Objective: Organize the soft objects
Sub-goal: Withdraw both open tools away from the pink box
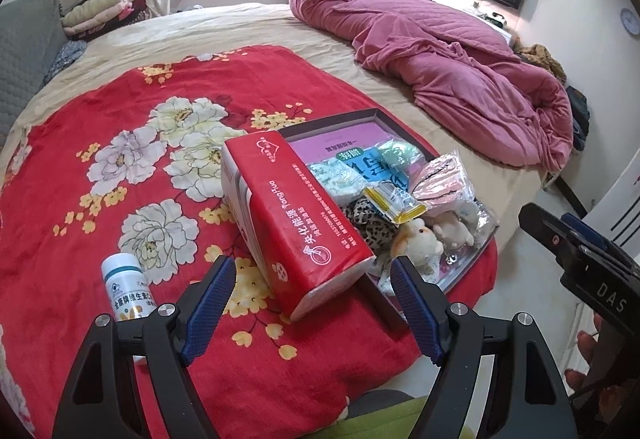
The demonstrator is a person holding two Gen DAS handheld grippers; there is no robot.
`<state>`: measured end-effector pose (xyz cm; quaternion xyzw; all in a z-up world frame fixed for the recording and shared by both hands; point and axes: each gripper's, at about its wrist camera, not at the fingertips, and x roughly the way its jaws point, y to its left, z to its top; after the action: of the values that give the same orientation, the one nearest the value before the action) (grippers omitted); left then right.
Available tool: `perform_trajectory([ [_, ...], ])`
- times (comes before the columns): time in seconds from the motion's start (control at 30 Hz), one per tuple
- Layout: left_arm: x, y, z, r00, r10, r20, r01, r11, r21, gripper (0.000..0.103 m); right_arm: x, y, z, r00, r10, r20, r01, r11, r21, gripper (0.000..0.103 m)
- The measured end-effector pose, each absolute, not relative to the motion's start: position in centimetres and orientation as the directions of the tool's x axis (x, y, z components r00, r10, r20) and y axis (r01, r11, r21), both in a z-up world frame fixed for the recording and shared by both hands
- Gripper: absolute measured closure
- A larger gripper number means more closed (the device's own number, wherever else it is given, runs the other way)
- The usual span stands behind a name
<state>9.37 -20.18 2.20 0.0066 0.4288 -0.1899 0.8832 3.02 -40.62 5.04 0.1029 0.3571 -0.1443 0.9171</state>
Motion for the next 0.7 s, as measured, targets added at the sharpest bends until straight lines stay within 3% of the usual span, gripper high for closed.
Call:
perform_trajectory([
  [0.3,8.3,-20.4,0.8,0.542,-0.317,-0.778,0.353,0.926,-0.131,0.022,1.8,-40.2,3.7,0.695,-0.171,-0.698,0.353,0.927,0.125,0.020],
  [0.7,7.1,-19.4,0.4,0.538,-0.319,-0.780,0.337,0.930,-0.148,0.022,0.1,-38.7,2.5,0.680,-0.212,-0.702,0.366,0.928,0.074,0.020],
])
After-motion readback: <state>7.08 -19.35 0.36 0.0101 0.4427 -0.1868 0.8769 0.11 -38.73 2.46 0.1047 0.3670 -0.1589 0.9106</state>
